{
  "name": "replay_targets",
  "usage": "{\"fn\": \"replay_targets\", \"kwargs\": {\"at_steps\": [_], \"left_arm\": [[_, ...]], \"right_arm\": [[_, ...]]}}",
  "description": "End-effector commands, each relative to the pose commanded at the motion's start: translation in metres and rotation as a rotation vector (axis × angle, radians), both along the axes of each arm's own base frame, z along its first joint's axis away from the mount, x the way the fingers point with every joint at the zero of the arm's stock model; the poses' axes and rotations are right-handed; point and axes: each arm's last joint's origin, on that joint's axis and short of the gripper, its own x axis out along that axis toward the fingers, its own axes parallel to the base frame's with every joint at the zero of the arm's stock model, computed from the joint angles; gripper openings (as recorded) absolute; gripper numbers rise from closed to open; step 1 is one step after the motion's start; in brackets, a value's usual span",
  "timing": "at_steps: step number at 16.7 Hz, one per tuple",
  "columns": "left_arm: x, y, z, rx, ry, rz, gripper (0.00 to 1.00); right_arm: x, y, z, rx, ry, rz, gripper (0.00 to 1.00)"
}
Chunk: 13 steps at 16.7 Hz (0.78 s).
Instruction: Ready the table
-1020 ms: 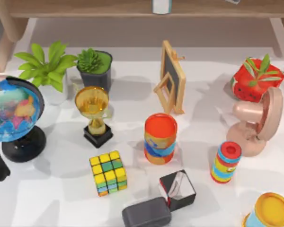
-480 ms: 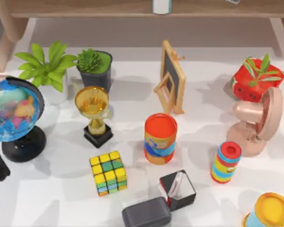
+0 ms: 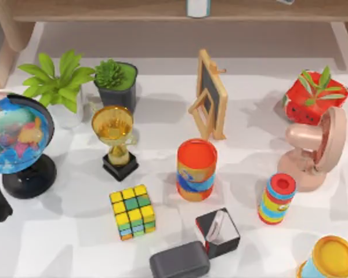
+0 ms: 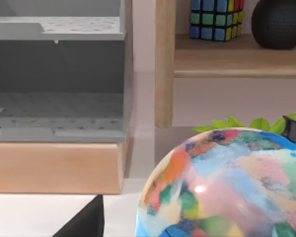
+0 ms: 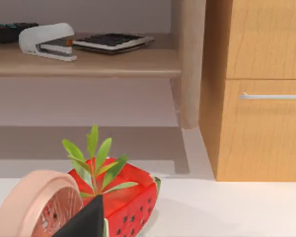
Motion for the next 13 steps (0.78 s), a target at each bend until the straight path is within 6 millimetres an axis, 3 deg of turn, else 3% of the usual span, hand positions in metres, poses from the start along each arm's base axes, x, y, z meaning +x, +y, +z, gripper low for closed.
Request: {"fn": "replay_targets", "kwargs": {"at_steps": [7, 13], "left_arm": [[0.000, 0.000, 0.004, 0.000, 0.001, 0.003, 1.00], [0.016, -0.007, 0.052, 0.000, 0.013, 0.004, 1.00]], "right_arm": [[0.000, 0.000, 0.000, 0.000, 0.000, 0.000, 1.00], [0.000, 0.000, 0.000, 0.000, 0.000, 0.000, 1.00]]}}
